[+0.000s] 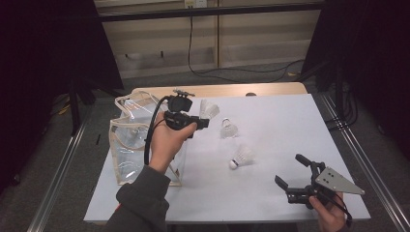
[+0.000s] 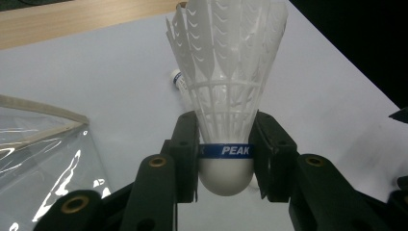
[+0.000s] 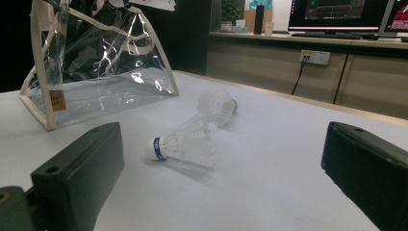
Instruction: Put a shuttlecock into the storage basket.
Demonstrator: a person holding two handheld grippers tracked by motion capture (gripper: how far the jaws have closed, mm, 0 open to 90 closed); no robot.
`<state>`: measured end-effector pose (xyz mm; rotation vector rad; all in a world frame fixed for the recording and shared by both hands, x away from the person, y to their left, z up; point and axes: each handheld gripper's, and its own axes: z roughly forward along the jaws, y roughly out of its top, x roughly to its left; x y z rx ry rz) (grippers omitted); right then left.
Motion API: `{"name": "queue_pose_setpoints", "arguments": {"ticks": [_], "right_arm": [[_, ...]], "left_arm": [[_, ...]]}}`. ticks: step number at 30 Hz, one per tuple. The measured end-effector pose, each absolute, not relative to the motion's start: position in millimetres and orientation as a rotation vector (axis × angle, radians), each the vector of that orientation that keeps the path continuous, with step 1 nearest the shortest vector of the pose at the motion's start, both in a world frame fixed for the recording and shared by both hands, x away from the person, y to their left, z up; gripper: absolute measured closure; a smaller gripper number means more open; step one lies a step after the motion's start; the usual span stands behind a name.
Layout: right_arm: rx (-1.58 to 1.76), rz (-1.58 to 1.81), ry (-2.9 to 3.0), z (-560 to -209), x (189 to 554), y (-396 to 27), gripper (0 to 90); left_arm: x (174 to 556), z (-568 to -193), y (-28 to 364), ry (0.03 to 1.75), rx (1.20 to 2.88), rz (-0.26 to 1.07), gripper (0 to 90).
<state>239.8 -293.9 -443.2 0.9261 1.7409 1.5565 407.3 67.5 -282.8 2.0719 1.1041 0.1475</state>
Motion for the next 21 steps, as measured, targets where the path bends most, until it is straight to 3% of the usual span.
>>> {"name": "queue_pose_setpoints", "arguments": {"ticks": [21], "right_arm": [[0.926,1.559,1.741,-443.1,239.8,-294.2,0.9]], "left_arm": [[415.9,-274.3,74.3,1.138,2.068,0.151,65.3]]}}
